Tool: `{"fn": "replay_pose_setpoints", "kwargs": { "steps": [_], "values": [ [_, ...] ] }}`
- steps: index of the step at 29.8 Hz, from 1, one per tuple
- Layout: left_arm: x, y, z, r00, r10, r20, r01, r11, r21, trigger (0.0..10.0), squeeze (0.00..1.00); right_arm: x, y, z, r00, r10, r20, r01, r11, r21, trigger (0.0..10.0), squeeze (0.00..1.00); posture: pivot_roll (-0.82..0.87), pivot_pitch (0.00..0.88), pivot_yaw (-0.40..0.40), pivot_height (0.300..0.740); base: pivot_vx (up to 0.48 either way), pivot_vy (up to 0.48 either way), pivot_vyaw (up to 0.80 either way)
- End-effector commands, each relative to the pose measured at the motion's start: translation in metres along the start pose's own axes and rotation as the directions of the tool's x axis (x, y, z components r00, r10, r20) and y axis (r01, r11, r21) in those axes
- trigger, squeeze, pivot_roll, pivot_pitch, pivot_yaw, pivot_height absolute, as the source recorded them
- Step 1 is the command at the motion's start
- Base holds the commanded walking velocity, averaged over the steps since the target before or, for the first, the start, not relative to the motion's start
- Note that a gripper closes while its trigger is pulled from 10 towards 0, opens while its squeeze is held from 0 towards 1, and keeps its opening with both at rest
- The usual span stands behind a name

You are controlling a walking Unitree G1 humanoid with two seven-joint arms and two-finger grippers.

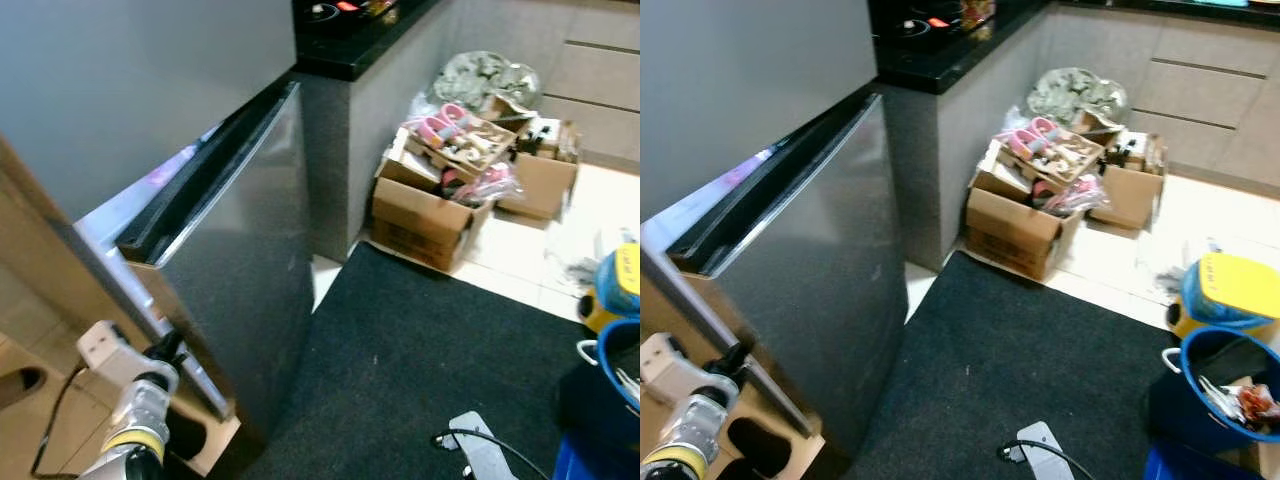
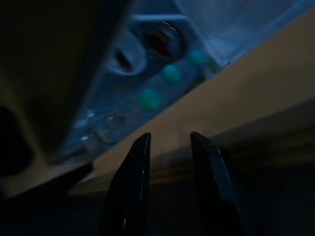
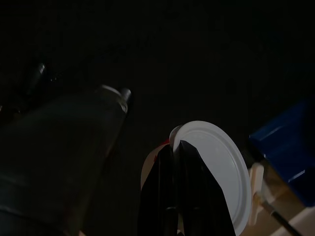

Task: Restocking fridge

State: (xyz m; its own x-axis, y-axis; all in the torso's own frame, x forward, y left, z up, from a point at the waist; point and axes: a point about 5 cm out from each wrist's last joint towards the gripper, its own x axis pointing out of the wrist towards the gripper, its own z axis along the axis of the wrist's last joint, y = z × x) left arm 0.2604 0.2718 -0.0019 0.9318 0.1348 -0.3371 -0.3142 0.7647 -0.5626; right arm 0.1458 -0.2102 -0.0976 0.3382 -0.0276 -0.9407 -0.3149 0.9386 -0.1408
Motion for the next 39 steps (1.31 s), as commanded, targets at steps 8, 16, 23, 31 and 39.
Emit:
{"fn": "replay_pose_setpoints", "kwargs": {
  "steps": [8,16,23,31,39],
  "values": [
    [0.002,-0.069,-0.047,0.816,-0.531,-0.229,0.522,0.847,-0.103,10.0,0.0,0.0,0.0,-0.004,1.0,0.001,-0.004,-0.001,1.0,0.01,10.0,0.0,-0.02,0.0,0.02,0.74,0.0,0.0,0.0],
    [-0.022,-0.086,-0.079,0.531,-0.76,-0.374,0.738,0.632,-0.236,10.0,0.0,0.0,0.0,-0.003,1.0,0.0,-0.003,0.0,1.0,0.007,10.0,0.0,-0.02,0.0,0.02,0.74,0.0,0.0,0.0],
    [-0.032,-0.045,-0.086,0.676,-0.579,-0.456,0.579,0.8,-0.158,10.0,0.0,0.0,-0.001,-0.002,1.0,-0.002,-0.001,0.002,1.0,0.006,10.0,0.0,-0.01,0.0,0.018,0.74,0.0,0.0,0.0],
    [-0.053,0.024,-0.088,0.878,-0.088,-0.47,0.145,0.986,0.085,10.0,0.0,0.0,-0.001,-0.002,1.0,-0.005,0.008,0.005,1.0,0.011,10.0,0.0,-0.02,0.0,0.019,0.74,0.0,0.0,0.0],
    [-0.087,0.062,-0.104,0.841,0.202,-0.502,-0.086,0.966,0.245,10.0,0.0,0.0,0.0,0.002,0.999,-0.014,0.033,0.014,1.0,0.006,10.0,0.0,-0.01,0.0,0.018,0.74,0.0,0.0,0.0]
  ]
}}
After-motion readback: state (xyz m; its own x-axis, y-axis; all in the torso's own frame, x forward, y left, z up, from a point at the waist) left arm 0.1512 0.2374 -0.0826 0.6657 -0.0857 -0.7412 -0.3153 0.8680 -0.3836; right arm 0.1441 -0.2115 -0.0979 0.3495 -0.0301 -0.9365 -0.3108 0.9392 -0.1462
